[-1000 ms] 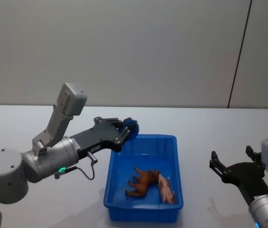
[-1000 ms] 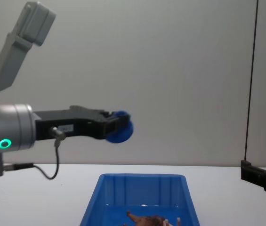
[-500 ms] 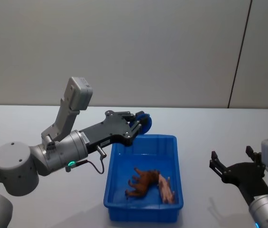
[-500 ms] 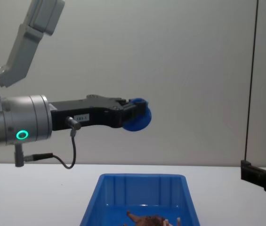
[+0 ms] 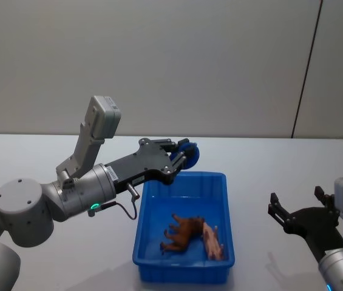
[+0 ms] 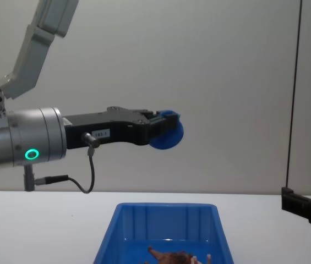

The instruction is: Pick up the two dolls from the table and place them into the box.

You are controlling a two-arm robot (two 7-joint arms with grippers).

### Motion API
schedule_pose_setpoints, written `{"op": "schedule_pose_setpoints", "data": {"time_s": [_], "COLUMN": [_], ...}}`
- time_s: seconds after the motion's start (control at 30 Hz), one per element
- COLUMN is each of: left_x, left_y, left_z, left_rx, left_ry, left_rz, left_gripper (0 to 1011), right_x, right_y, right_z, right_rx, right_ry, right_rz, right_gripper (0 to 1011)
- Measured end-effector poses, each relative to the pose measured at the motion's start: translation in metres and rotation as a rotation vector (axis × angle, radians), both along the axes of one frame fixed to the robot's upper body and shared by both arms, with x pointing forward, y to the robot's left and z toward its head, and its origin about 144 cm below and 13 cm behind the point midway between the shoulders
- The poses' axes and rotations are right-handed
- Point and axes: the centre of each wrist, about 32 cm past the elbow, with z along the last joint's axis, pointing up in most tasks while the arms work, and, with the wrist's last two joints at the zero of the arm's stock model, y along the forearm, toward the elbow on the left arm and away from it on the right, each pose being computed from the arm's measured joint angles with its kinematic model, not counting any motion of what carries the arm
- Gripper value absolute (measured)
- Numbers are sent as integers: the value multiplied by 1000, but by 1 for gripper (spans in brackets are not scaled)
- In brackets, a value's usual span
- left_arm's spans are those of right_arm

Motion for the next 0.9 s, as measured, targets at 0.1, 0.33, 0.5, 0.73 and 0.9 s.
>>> {"op": "schedule_pose_setpoints", "data": {"time_s": [0.1, 0.33, 0.5, 0.73, 0.9], "left_x": [0, 1, 1, 1, 1], "left_y": [0, -1, -1, -1, -2], "left_z": [0, 0, 0, 0, 0], "left_rx": [-1, -3, -4, -4, -5], "left_ry": [0, -3, -3, -4, -4], "left_rz": [-2, -6, -7, -8, -9], "left_gripper": [179, 442, 586, 805, 941], "right_x": [0, 0, 0, 0, 0], "right_y": [0, 0, 0, 0, 0], "right_z": [0, 0, 0, 0, 0], "right_rx": [0, 0, 0, 0, 0], "right_ry": [0, 0, 0, 0, 0], "right_rz": [0, 0, 0, 0, 0], "right_gripper": [1001, 1001, 1001, 1001, 1001]}}
